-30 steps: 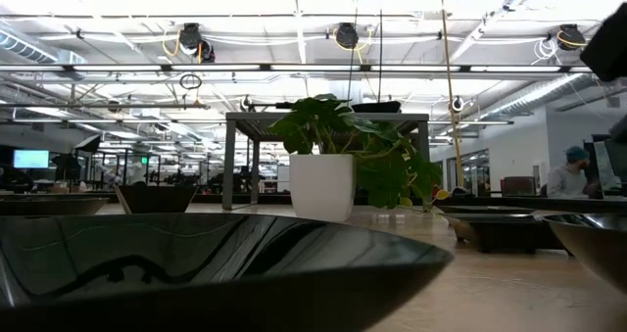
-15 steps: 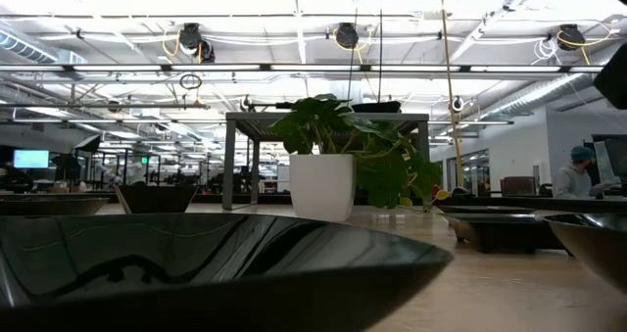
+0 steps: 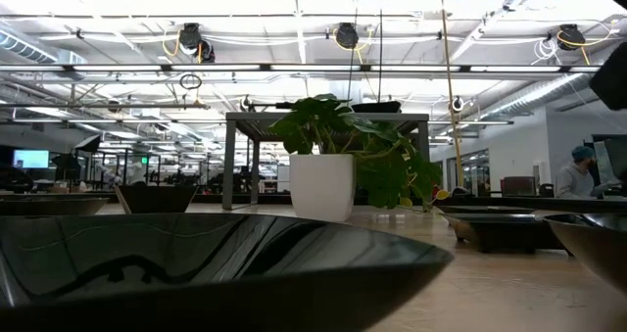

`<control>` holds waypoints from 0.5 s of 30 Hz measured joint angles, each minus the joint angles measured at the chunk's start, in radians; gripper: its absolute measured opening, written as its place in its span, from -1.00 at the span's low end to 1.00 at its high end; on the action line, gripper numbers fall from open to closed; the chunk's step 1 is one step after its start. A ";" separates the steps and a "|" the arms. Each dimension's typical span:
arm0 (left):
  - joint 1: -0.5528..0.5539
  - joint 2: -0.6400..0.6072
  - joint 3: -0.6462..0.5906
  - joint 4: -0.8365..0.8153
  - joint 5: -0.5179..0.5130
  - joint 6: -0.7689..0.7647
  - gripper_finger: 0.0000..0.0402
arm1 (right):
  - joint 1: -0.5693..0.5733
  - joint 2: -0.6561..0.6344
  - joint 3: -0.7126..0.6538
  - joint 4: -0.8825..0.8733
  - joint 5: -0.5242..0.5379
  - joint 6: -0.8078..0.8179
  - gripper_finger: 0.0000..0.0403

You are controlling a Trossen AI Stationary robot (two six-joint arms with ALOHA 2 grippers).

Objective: Pick & Place Mini shaped plates
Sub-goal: Stack the distorted square black bowl on top of the other distorted square black bowls on the shelf

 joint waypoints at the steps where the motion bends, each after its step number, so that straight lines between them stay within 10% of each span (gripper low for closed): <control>1: 0.000 0.000 0.000 0.000 0.000 0.001 -0.39 | -0.012 0.000 0.003 0.021 0.001 0.000 -0.99; 15: 0.000 0.000 0.000 0.000 0.000 0.014 -0.39 | -0.356 0.000 0.333 -0.153 0.019 -0.389 -1.00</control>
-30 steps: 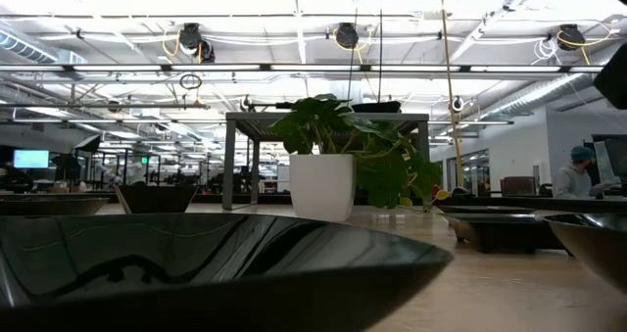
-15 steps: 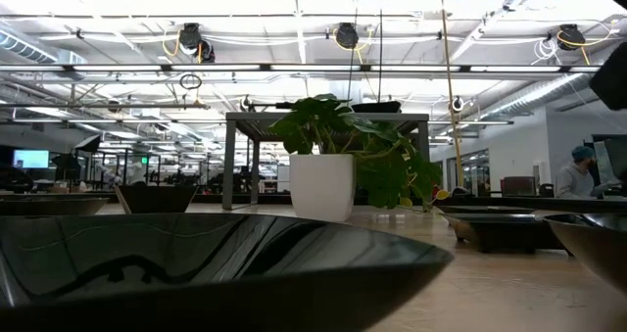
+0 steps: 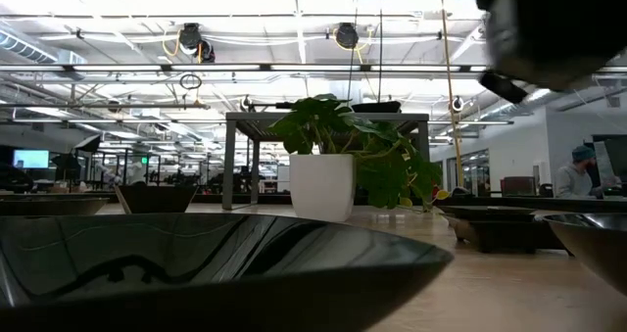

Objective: Pick & Place Mini shaped plates
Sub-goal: Stack the distorted square black bowl on top of the other distorted square black bowls on the shelf

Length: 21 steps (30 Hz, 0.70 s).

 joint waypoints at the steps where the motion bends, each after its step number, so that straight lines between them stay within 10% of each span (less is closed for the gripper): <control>1: 0.000 0.000 0.000 0.000 0.000 0.007 -0.39 | -0.033 0.000 0.045 -0.068 0.003 -0.056 -1.00; 21: 0.026 0.000 0.000 0.001 -0.009 0.074 -0.39 | -0.834 0.225 0.682 -0.544 0.084 -0.775 -1.00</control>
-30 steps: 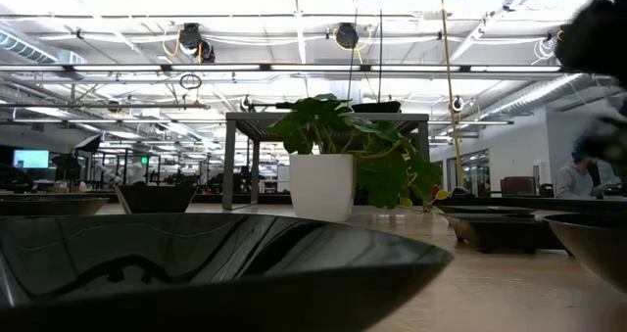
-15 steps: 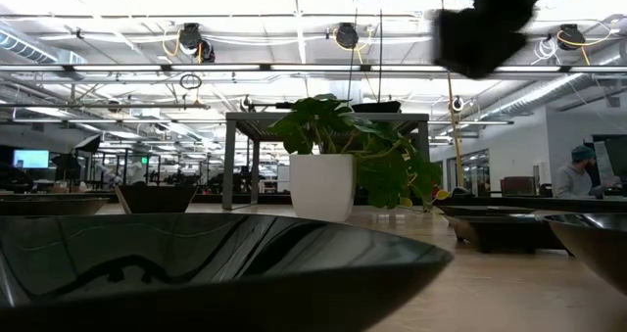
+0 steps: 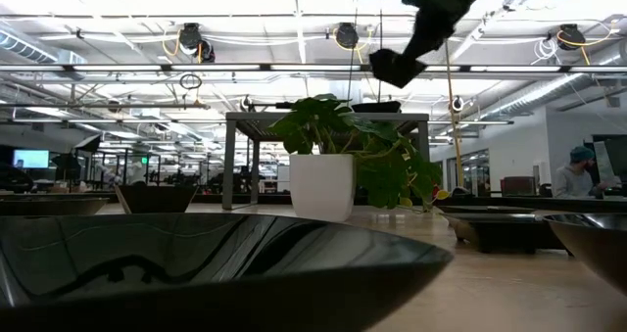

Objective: Pick & Place Mini shaped plates
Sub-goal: Stack the distorted square black bowl on top of the other distorted square black bowls on the shelf

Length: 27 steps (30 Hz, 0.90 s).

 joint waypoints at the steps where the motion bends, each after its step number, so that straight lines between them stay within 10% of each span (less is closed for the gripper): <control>1: 0.003 0.000 0.000 0.000 0.000 0.000 -0.39 | -0.022 0.026 0.027 -0.012 -0.009 -0.018 -1.00; 19: 0.024 0.000 0.000 0.000 -0.012 0.046 -0.39 | -0.143 0.221 0.177 -0.045 -0.032 -0.174 -0.98; 27: 0.024 0.000 0.000 0.000 -0.020 0.045 -0.39 | -0.139 0.205 0.177 -0.037 -0.031 -0.190 -0.67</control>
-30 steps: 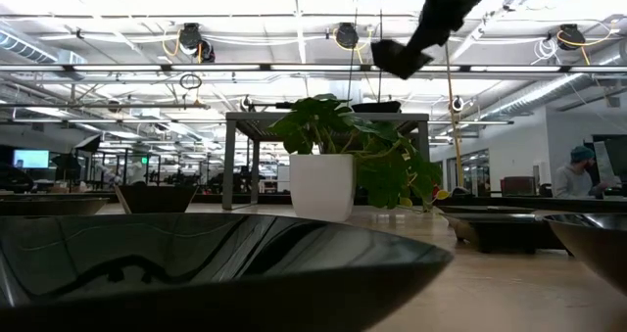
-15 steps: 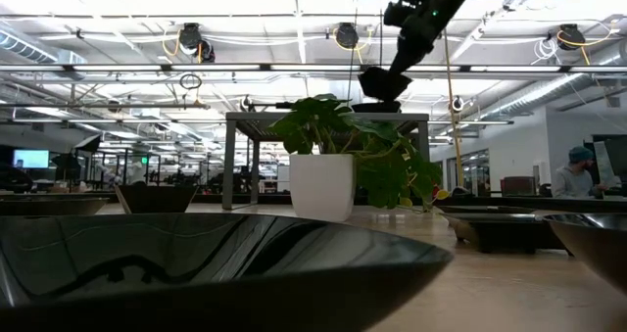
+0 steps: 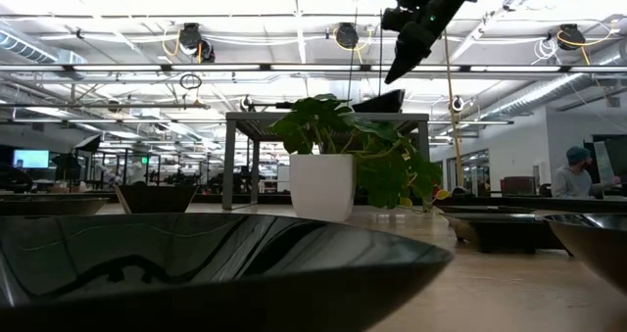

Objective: Pick & Place Mini shaped plates
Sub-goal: Stack the distorted square black bowl on top of the other distorted square black bowls on the shelf, then stack the square black bowl on top of the other square black bowls on the shelf

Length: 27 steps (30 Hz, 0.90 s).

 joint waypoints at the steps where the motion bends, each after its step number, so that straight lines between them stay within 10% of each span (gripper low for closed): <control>1: 0.000 0.000 0.000 0.000 0.000 0.000 -0.39 | 0.003 -0.006 0.000 0.004 0.001 0.003 -0.61; 14: 0.000 0.000 0.000 0.000 -0.001 -0.007 -0.39 | 0.168 -0.155 -0.036 -0.121 -0.158 0.175 -0.36; 27: -0.013 0.000 0.000 -0.002 0.010 -0.030 -0.39 | 0.671 -0.305 -0.555 0.113 -0.043 0.437 -0.42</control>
